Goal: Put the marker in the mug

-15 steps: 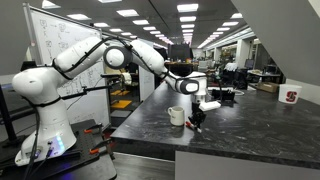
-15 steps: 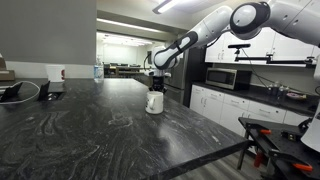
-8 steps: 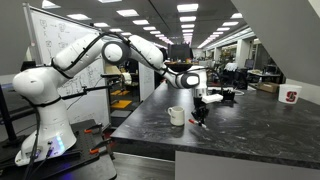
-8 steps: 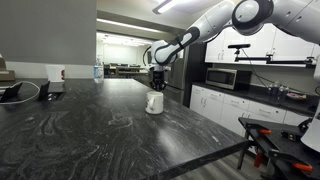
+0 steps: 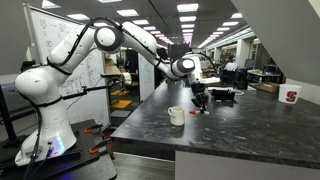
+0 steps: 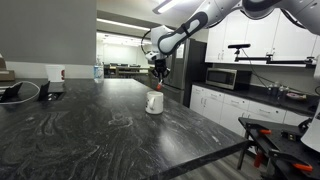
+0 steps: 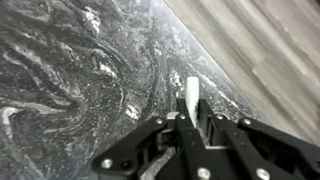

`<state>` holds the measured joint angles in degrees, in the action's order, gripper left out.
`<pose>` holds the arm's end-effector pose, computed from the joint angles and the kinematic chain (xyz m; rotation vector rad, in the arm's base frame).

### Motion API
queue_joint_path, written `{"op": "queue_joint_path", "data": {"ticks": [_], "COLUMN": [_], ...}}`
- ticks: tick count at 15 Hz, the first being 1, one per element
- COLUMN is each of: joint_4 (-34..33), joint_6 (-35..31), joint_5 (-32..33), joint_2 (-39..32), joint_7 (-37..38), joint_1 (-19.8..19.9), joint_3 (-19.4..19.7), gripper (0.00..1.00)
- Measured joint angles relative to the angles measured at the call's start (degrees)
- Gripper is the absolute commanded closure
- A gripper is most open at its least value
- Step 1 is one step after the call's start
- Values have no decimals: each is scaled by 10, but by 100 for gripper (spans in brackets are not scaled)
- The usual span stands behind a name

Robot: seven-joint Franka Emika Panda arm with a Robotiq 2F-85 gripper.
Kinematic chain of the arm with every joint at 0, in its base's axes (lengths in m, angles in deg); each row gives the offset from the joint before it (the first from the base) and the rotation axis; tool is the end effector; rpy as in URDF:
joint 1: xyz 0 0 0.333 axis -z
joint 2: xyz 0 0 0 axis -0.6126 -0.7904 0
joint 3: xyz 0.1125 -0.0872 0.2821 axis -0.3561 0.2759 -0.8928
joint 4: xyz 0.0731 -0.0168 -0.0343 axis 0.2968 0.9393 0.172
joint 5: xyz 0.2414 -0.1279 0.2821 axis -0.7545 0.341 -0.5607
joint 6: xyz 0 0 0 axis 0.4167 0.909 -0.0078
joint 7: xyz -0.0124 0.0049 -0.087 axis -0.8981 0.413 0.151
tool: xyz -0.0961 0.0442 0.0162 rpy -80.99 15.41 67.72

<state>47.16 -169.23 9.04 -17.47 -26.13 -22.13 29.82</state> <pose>0.6919 -0.2836 0.2773 1.9677 2.0557 -0.4523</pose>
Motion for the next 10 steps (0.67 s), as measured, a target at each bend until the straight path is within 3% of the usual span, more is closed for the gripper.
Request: {"op": "queue_joint_path", "data": {"ticks": [10], "joint_4": [185], "joint_6": [19], "joint_5": [176], "joint_2": [143], "joint_7": [172], "joint_1": [-87], "joint_3": [22], "gripper": [95]}}
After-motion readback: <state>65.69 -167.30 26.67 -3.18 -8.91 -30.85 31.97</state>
